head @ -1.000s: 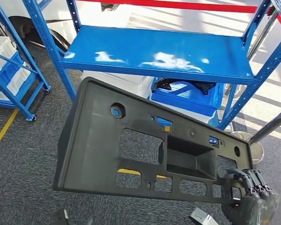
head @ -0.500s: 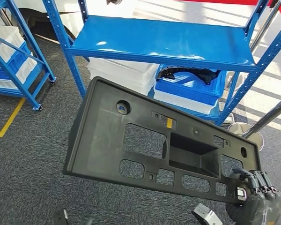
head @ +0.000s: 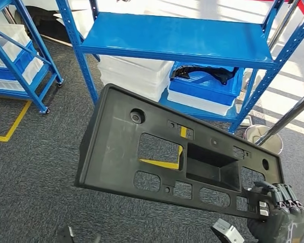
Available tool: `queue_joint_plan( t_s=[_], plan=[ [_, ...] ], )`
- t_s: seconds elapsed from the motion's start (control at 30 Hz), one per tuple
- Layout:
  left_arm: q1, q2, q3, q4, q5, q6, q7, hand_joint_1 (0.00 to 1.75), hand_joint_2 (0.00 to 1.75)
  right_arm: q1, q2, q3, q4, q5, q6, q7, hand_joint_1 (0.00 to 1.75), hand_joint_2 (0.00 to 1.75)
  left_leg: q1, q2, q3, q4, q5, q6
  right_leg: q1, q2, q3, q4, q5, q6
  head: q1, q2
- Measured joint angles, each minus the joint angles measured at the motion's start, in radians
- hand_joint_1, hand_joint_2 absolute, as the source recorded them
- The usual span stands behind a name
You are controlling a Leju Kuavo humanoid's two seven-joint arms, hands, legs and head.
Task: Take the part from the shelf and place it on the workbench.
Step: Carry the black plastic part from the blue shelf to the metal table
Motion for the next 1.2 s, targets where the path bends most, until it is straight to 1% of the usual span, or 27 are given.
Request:
queue_joint_plan(
  t_s=[0.03,0.07,0.1,0.17,0.2,0.23,0.27,0.3,0.37,0.4,0.43,0.53,0.57,0.6,0.63,0.7,0.73,0.77,0.8,0.87,0.9,0.93,1.0,1.07,1.1,1.13,1.2],
  plan=[
    [0.0,0.0,0.001,0.0,0.0,0.001,-0.001,0.0,1.75,-0.001,-0.005,0.003,0.0,-0.005,0.0,0.004,1.75,1.75,0.001,-0.001,-0.006,0.002,-0.002,-0.005,0.0,-0.002,-0.002,-0.009,0.008,-0.003,0.0,0.0],
    [0.0,0.0,0.002,0.0,0.0,0.001,-0.003,0.0,1.75,-0.001,-0.01,0.007,0.0,-0.009,0.0,0.008,1.75,1.75,0.001,-0.004,-0.014,0.015,-0.017,-0.009,-0.002,-0.004,-0.004,-0.018,0.016,-0.008,0.0,0.0],
    [0.001,0.0,0.003,0.0,0.0,0.002,-0.004,0.0,1.75,-0.002,-0.014,0.011,0.0,-0.013,0.0,0.011,1.75,1.75,0.001,-0.006,-0.028,0.047,-0.047,-0.013,-0.005,-0.006,-0.008,-0.026,0.024,-0.011,-0.002,0.0],
    [0.001,0.001,0.004,0.0,0.0,0.002,-0.005,0.0,1.75,-0.001,-0.023,0.02,0.002,-0.022,0.0,0.019,1.75,1.75,0.003,-0.008,-0.07,0.163,-0.127,-0.019,-0.007,-0.009,-0.022,-0.026,0.033,-0.014,-0.003,0.0],
    [0.001,0.001,0.004,0.0,0.0,0.002,-0.005,0.0,1.75,0.0,-0.029,0.024,0.003,-0.028,0.0,0.022,1.75,1.75,0.004,-0.008,-0.088,0.225,-0.153,-0.022,-0.006,-0.01,-0.031,-0.02,0.036,-0.014,-0.003,0.0],
    [0.002,0.001,0.004,0.0,0.0,0.002,-0.005,0.0,1.75,0.0,-0.034,0.028,0.005,-0.034,0.0,0.025,1.75,1.75,0.005,-0.008,-0.094,0.263,-0.162,-0.024,-0.006,-0.011,-0.039,-0.013,0.037,-0.014,-0.003,0.0],
    [0.002,0.001,0.005,0.0,0.0,0.002,-0.005,0.0,1.75,0.0,-0.039,0.032,0.007,-0.039,0.0,0.026,1.75,1.75,0.005,-0.008,-0.084,0.266,-0.152,-0.025,-0.007,-0.011,-0.048,-0.005,0.038,-0.014,-0.003,0.0],
    [0.002,0.002,0.005,0.0,0.0,0.002,-0.005,0.0,1.75,0.0,-0.043,0.036,0.008,-0.044,0.0,0.027,1.75,1.75,0.007,-0.007,-0.056,0.231,-0.128,-0.026,-0.007,-0.011,-0.056,0.004,0.037,-0.013,-0.003,0.0],
    [0.001,0.002,0.005,0.0,0.0,0.001,-0.005,0.0,1.75,0.0,-0.05,0.042,0.01,-0.05,0.0,0.027,1.75,1.75,0.008,-0.007,0.02,0.106,-0.082,-0.025,-0.007,-0.01,-0.071,0.024,0.033,-0.007,-0.004,0.0],
    [0.0,0.002,0.005,0.0,0.0,0.001,-0.005,0.0,1.75,0.0,-0.052,0.044,0.01,-0.051,0.0,0.028,1.75,1.75,0.008,-0.008,0.045,0.059,-0.071,-0.023,-0.006,-0.009,-0.078,0.033,0.032,-0.003,-0.003,0.0],
    [0.0,0.002,0.005,0.0,0.0,0.001,-0.005,0.0,1.75,0.0,-0.055,0.045,0.01,-0.052,0.0,0.03,1.75,1.75,0.007,-0.008,0.057,0.033,-0.07,-0.02,-0.005,-0.008,-0.085,0.04,0.032,0.001,-0.003,0.0],
    [0.001,0.002,0.007,0.0,0.0,0.001,-0.006,0.0,1.75,0.001,-0.068,0.05,0.014,-0.057,0.0,0.041,1.75,1.75,0.007,-0.008,0.053,0.02,-0.07,-0.007,-0.005,-0.005,-0.097,0.05,0.034,0.016,-0.002,0.0],
    [0.001,0.001,0.007,0.0,0.0,0.001,-0.006,0.0,1.75,0.001,-0.072,0.052,0.015,-0.06,0.0,0.043,1.75,1.75,0.009,-0.007,0.051,0.018,-0.066,-0.001,-0.006,-0.004,-0.103,0.063,0.022,0.022,-0.001,0.0],
    [0.0,0.001,0.007,0.0,0.0,0.001,-0.006,0.0,1.75,0.001,-0.075,0.053,0.016,-0.063,0.0,0.044,1.75,1.75,0.011,-0.006,0.048,0.016,-0.062,0.006,-0.008,-0.003,-0.116,0.092,-0.001,0.028,-0.001,0.0],
    [0.0,0.0,0.007,0.0,0.0,0.001,-0.006,0.0,1.75,0.001,-0.078,0.054,0.017,-0.067,0.0,0.044,1.75,1.75,0.011,-0.004,0.045,0.015,-0.059,0.011,-0.012,-0.002,-0.136,0.144,-0.036,0.035,0.0,0.0],
    [0.0,0.001,0.007,0.0,0.0,0.0,-0.005,0.0,1.75,0.001,-0.083,0.056,0.02,-0.072,0.0,0.044,1.75,1.75,0.01,0.0,0.038,0.016,-0.054,0.018,-0.019,-0.003,-0.187,0.273,-0.1,0.045,0.0,0.0],
    [0.001,0.001,0.008,0.0,0.0,0.001,-0.005,0.0,1.75,0.002,-0.085,0.058,0.022,-0.075,0.0,0.044,1.75,1.75,0.009,0.003,0.035,0.016,-0.052,0.019,-0.022,-0.003,-0.201,0.317,-0.114,0.048,0.0,0.0],
    [0.002,0.001,0.008,0.0,0.0,0.001,-0.005,0.0,1.75,0.003,-0.086,0.059,0.024,-0.078,0.0,0.044,1.75,1.75,0.008,0.006,0.034,0.016,-0.05,0.019,-0.023,-0.003,-0.198,0.324,-0.108,0.05,0.0,0.0],
    [0.002,0.001,0.009,0.0,0.0,0.001,-0.005,0.0,1.75,0.004,-0.088,0.061,0.026,-0.081,0.0,0.044,1.75,1.75,0.008,0.008,0.033,0.016,-0.049,0.019,-0.024,-0.004,-0.177,0.292,-0.084,0.05,0.0,0.0],
    [0.001,0.001,0.009,0.0,0.0,0.001,-0.005,0.0,1.75,0.004,-0.09,0.061,0.026,-0.087,0.0,0.044,1.75,1.75,0.008,0.012,0.035,0.016,-0.047,0.016,-0.023,-0.014,-0.1,0.153,-0.017,0.044,0.0,0.0],
    [0.001,0.001,0.009,0.0,0.0,0.001,-0.005,0.0,1.75,0.004,-0.091,0.061,0.026,-0.09,0.0,0.044,1.75,1.75,0.006,0.014,0.034,0.016,-0.045,0.013,-0.02,-0.02,-0.069,0.092,0.005,0.04,0.0,0.0],
    [0.001,0.001,0.009,0.0,0.0,0.001,-0.005,0.0,1.75,0.003,-0.091,0.061,0.026,-0.091,0.0,0.044,1.75,1.75,0.005,0.016,0.032,0.017,-0.043,0.009,-0.017,-0.025,-0.053,0.054,0.016,0.035,0.0,0.0],
    [0.001,0.001,0.009,0.0,0.0,0.001,-0.005,0.0,1.75,0.004,-0.092,0.062,0.025,-0.094,0.0,0.044,1.75,1.75,0.003,0.023,0.026,0.017,-0.037,-0.001,-0.013,-0.022,-0.053,0.037,0.016,0.027,-0.001,0.0],
    [0.001,0.0,0.009,0.0,0.0,0.001,-0.004,0.0,1.75,0.005,-0.093,0.062,0.025,-0.096,0.0,0.043,1.75,1.75,0.004,0.024,0.019,0.023,-0.044,-0.011,-0.017,-0.016,-0.057,0.026,0.023,0.016,-0.002,0.0],
    [0.001,0.001,0.009,0.0,0.0,0.001,-0.004,0.0,1.75,0.005,-0.093,0.062,0.025,-0.096,0.0,0.043,1.75,1.75,0.004,0.019,0.011,0.042,-0.063,-0.015,-0.019,-0.013,-0.06,0.021,0.028,0.01,-0.002,0.0],
    [0.001,0.001,0.009,0.0,0.0,0.001,-0.004,0.0,1.75,0.005,-0.093,0.062,0.025,-0.097,0.0,0.043,1.75,1.75,0.005,0.012,-0.005,0.082,-0.094,-0.017,-0.021,-0.011,-0.063,0.018,0.034,0.004,-0.002,0.0],
    [0.003,0.001,0.01,0.0,0.0,0.001,-0.004,0.0,1.75,0.006,-0.094,0.063,0.025,-0.098,0.0,0.042,1.75,1.75,0.006,0.002,-0.051,0.208,-0.167,-0.021,-0.018,-0.003,-0.073,0.019,0.04,-0.003,-0.003,0.0]
  ],
)
